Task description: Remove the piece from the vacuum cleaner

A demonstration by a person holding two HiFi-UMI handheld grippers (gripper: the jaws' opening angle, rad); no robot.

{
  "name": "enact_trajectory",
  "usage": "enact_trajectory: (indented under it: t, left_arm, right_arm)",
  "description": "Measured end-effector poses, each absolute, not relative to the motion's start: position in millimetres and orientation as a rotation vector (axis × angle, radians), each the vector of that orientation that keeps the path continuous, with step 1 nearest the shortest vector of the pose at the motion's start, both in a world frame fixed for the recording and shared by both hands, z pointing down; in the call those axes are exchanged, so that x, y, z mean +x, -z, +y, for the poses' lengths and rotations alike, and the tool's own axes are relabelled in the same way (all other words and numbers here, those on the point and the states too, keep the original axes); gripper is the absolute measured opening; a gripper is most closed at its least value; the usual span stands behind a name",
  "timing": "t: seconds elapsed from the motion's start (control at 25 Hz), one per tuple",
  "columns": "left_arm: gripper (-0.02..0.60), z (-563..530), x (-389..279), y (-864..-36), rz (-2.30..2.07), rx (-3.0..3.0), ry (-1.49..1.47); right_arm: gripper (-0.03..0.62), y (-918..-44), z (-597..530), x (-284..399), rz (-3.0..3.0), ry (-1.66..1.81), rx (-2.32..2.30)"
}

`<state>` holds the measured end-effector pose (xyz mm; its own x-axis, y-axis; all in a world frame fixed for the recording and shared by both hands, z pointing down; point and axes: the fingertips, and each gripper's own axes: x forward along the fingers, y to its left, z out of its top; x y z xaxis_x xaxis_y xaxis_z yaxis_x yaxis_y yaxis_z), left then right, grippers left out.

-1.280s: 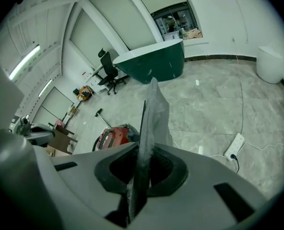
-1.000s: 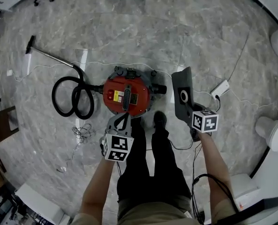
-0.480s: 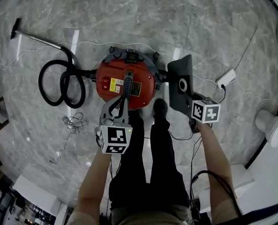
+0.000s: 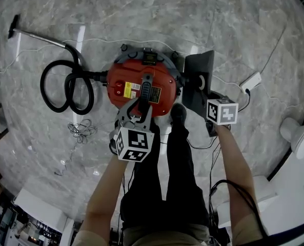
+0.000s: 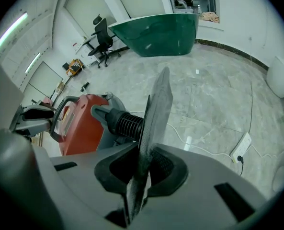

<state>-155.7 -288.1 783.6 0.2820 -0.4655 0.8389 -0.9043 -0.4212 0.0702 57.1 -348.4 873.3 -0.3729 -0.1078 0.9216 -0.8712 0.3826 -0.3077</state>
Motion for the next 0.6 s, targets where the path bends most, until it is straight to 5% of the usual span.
enact_trajectory:
  t: [0.6]
  left_arm:
    - [0.144,-291,-155,-787,-1.194,2.027,-1.031]
  right_arm:
    - [0.032,-881,-339,32,-1.753,-1.04,0.786]
